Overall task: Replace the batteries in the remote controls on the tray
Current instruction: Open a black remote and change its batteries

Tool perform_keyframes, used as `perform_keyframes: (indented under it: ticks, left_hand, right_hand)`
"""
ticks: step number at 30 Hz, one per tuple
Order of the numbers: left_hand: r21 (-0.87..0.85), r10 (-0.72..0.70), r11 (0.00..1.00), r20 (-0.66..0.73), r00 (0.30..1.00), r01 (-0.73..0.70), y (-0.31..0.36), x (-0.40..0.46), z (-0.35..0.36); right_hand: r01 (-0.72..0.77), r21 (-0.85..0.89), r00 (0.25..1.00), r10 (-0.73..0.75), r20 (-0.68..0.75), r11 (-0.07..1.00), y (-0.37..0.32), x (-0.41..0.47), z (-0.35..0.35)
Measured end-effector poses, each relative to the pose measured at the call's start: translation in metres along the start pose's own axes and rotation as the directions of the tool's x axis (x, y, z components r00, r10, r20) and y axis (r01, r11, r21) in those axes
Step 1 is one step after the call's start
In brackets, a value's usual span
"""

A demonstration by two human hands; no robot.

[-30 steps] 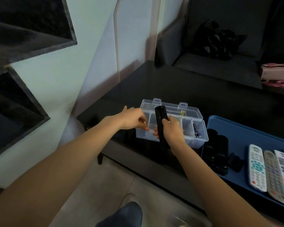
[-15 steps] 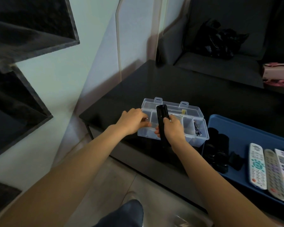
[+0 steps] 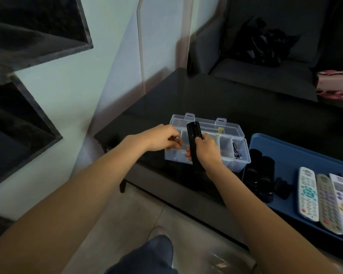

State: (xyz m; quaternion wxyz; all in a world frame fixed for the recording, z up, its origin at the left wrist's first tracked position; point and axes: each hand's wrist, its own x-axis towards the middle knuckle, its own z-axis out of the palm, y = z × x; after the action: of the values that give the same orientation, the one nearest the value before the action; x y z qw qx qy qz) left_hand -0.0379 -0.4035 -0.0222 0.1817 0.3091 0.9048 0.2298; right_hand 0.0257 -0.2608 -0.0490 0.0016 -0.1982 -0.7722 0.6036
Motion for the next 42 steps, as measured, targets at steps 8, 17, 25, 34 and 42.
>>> perform_keyframes:
  ticks: [8, 17, 25, 34, 42]
  left_hand:
    - [-0.043, 0.008, 0.999, -0.446, 0.895, -0.03, 0.006, -0.003, 0.012]
    - [-0.933, -0.488, 0.319, -0.311, 0.815, -0.165, 0.078, 0.015, 0.055]
    - [-0.906, -0.507, 0.388, -0.362, 0.782, -0.167, 0.118, 0.049, 0.094]
    - [-0.464, -0.241, 0.852, -0.758, 0.606, -0.242, 0.137, 0.074, 0.109]
    - [-0.405, -0.195, 0.875, -0.798, 0.571, -0.267, 0.137, 0.08, 0.115]
  right_hand:
    - [-0.026, 0.029, 0.998, 0.025, 0.049, 0.999, -0.001, -0.001, -0.003]
    - [-0.071, 0.245, 0.993, 0.044, 0.114, 0.967, 0.008, -0.027, -0.059]
    - [-0.086, 0.263, 0.993, 0.062, 0.1, 0.961, 0.027, -0.033, -0.123]
    - [-0.052, 0.267, 0.998, 0.038, 0.056, 0.962, 0.04, -0.025, -0.154]
    - [-0.008, 0.221, 0.999, 0.0, 0.035, 0.975, 0.05, -0.025, -0.159]
